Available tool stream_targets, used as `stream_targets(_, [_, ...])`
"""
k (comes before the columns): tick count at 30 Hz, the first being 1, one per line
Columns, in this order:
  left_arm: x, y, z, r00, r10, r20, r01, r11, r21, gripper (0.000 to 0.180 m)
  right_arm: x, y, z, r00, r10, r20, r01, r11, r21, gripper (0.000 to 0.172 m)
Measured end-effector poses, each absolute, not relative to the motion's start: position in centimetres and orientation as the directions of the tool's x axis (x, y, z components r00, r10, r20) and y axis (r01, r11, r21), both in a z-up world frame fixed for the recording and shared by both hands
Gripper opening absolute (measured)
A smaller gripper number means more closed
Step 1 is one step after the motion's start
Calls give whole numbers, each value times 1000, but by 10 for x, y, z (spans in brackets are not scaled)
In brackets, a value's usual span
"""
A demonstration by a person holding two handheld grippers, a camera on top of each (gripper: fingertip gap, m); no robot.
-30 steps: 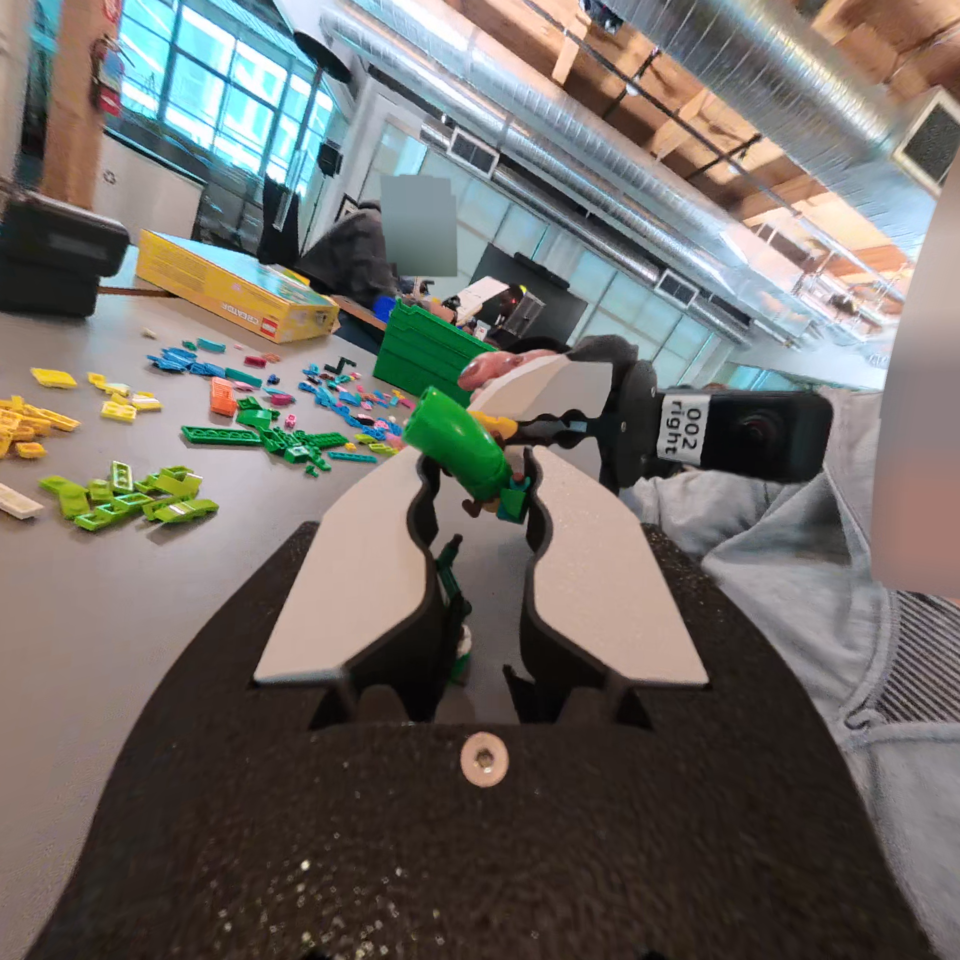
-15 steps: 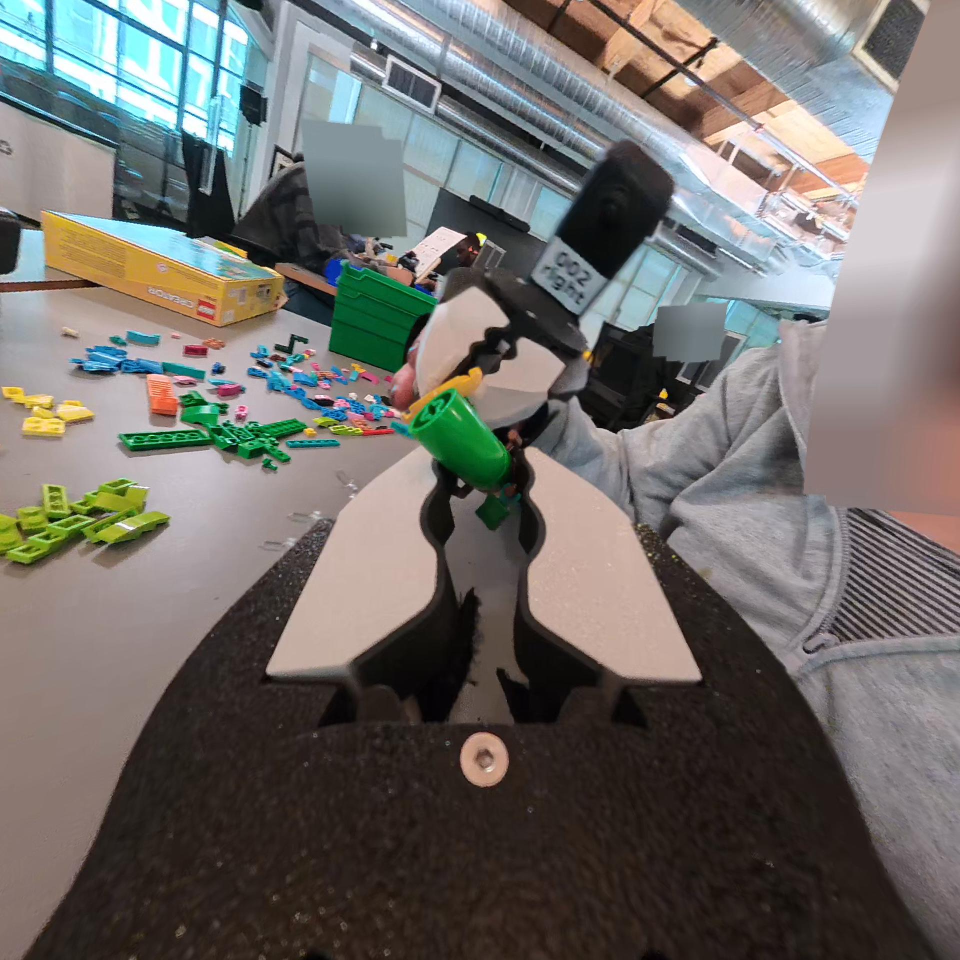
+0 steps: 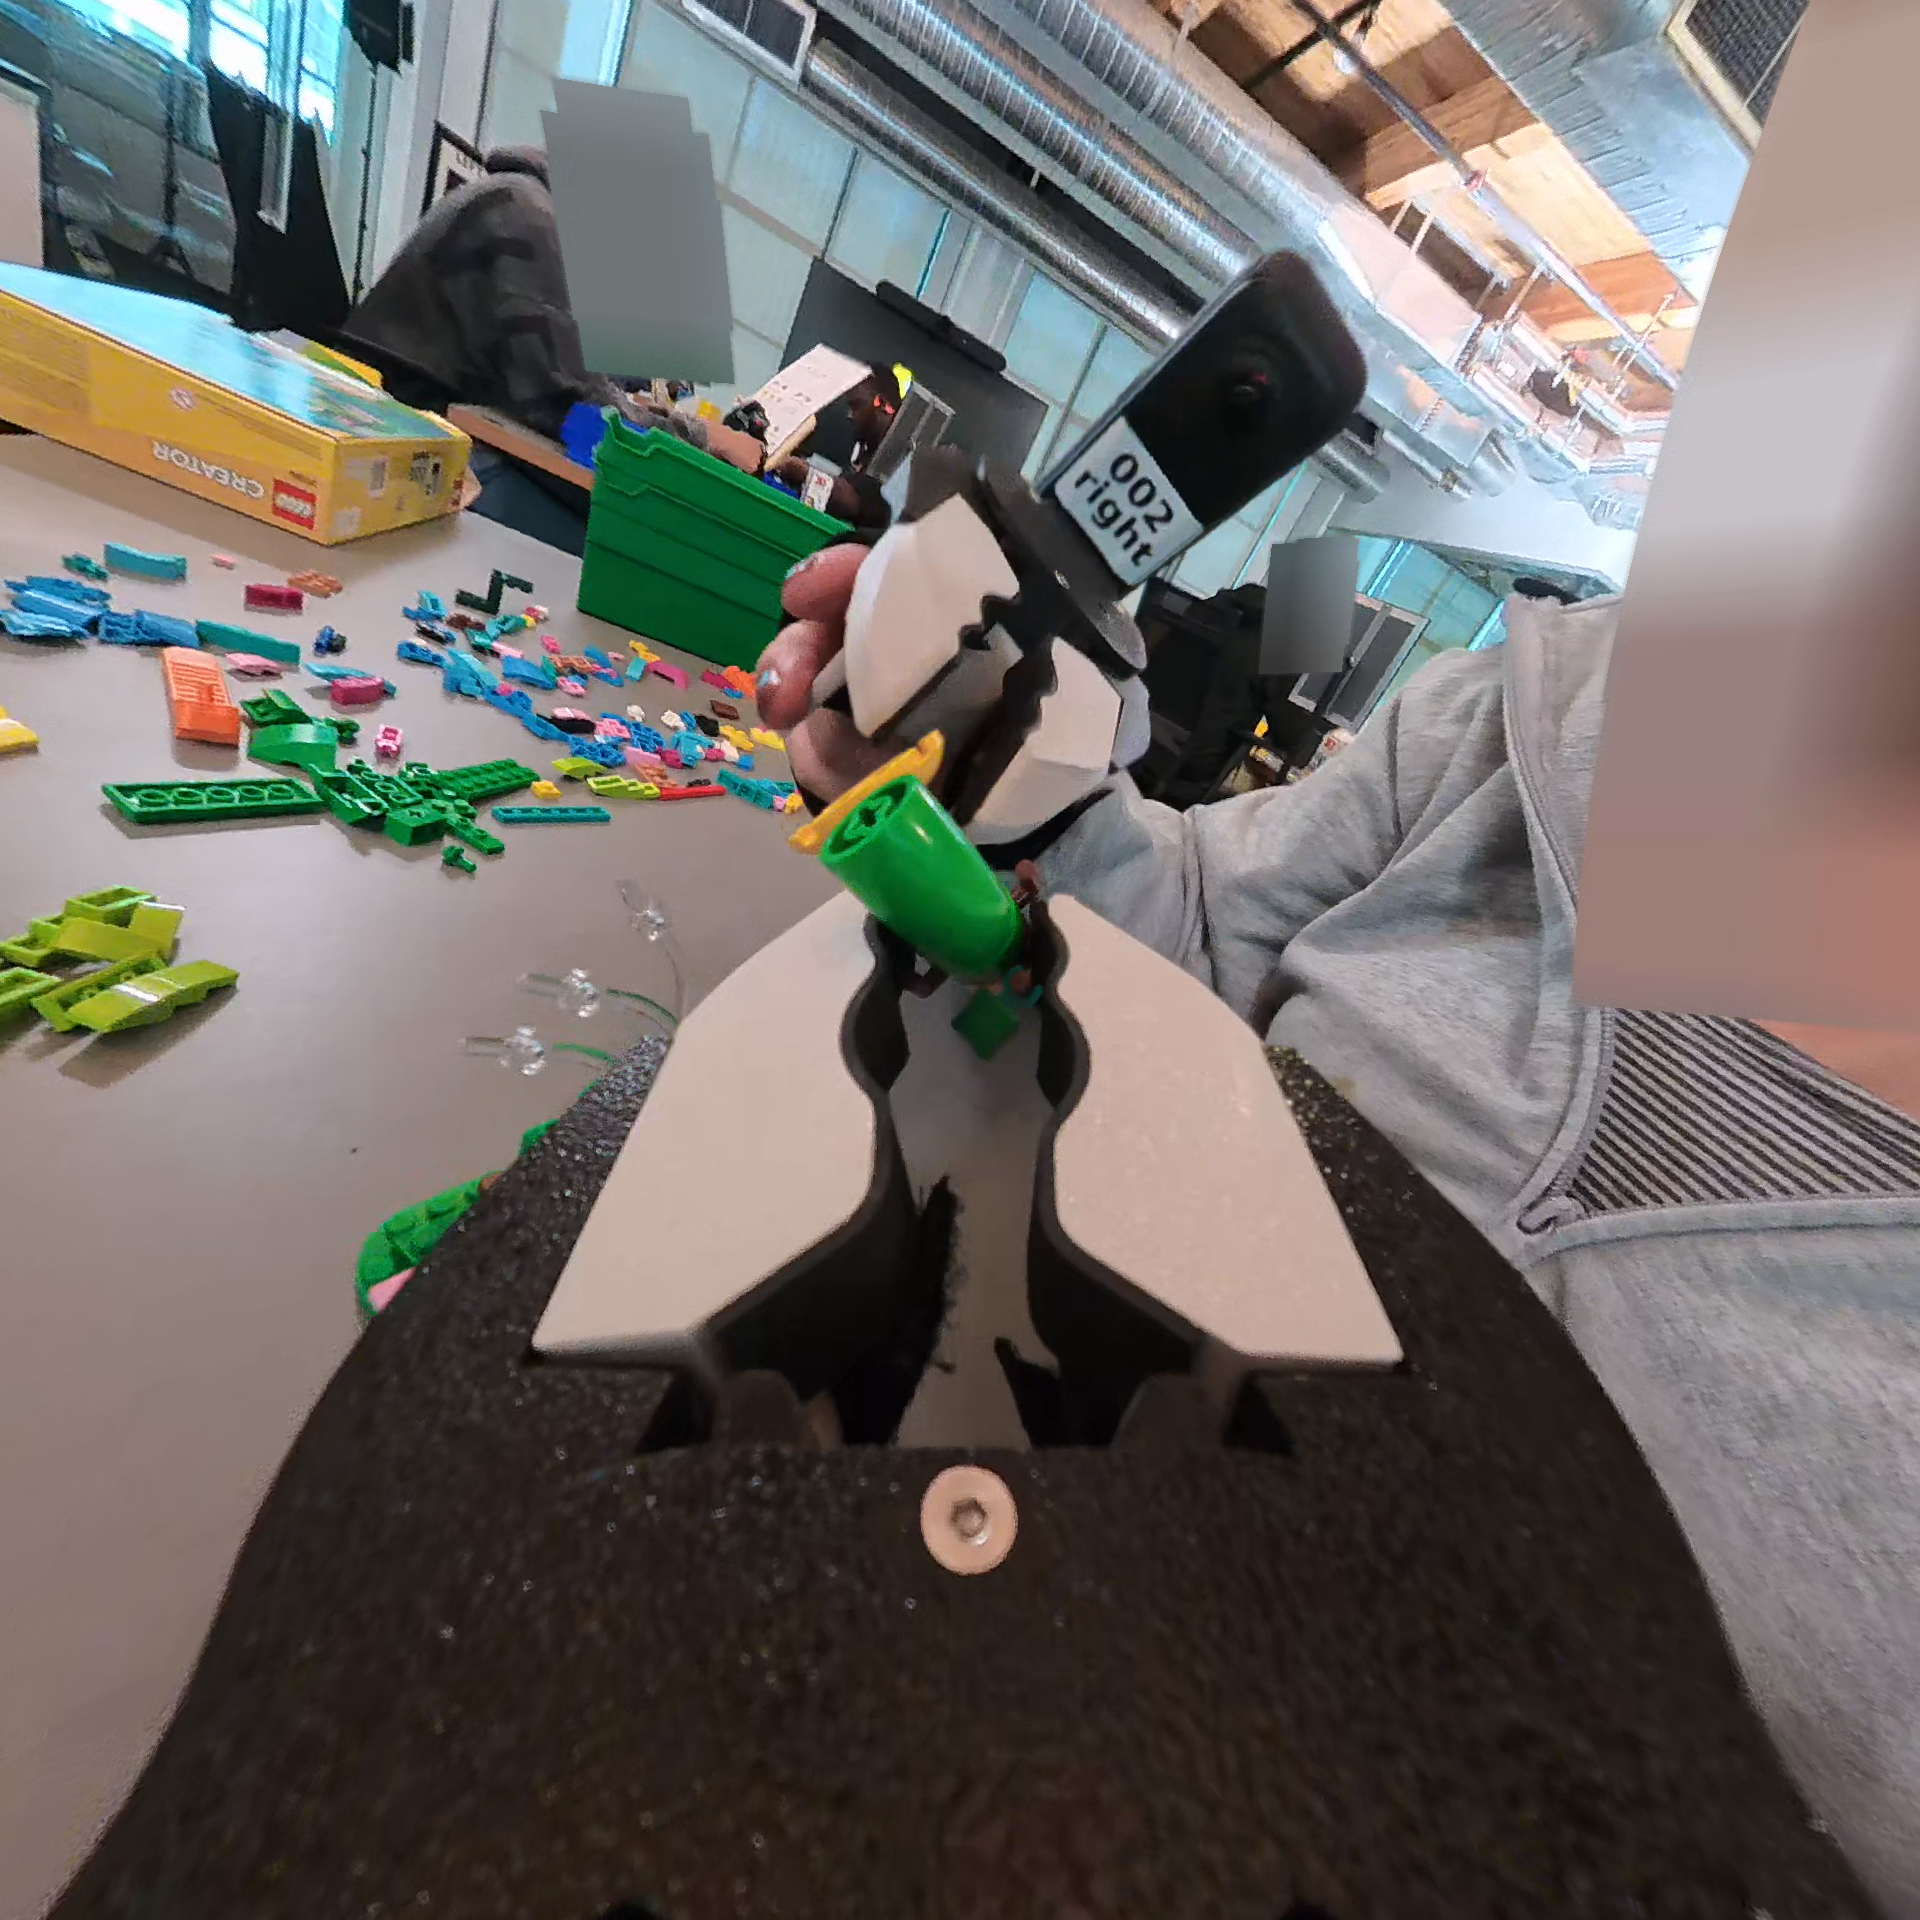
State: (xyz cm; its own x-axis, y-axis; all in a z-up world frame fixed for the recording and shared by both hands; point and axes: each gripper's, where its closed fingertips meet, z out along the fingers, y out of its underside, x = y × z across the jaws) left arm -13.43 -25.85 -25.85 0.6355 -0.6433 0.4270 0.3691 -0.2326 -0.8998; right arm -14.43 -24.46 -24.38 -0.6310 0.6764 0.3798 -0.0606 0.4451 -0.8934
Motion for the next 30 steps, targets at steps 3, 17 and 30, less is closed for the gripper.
stream_targets(3, [-126,-258,-267,647,-645,406,306,-268,-913,21,-142,-247,-248,-653,661,368,-53,446,-894,21])
stream_targets(17, [-132,-253,-252,781,-584,222,209,-90,-974,21,-155,-248,-241,-611,745,269,-28,320,-947,12])
stream_targets(30, [-153,-241,-257,938,-342,-56,-66,-18,-998,20,-164,-242,-242,-601,793,93,45,150,-988,10])
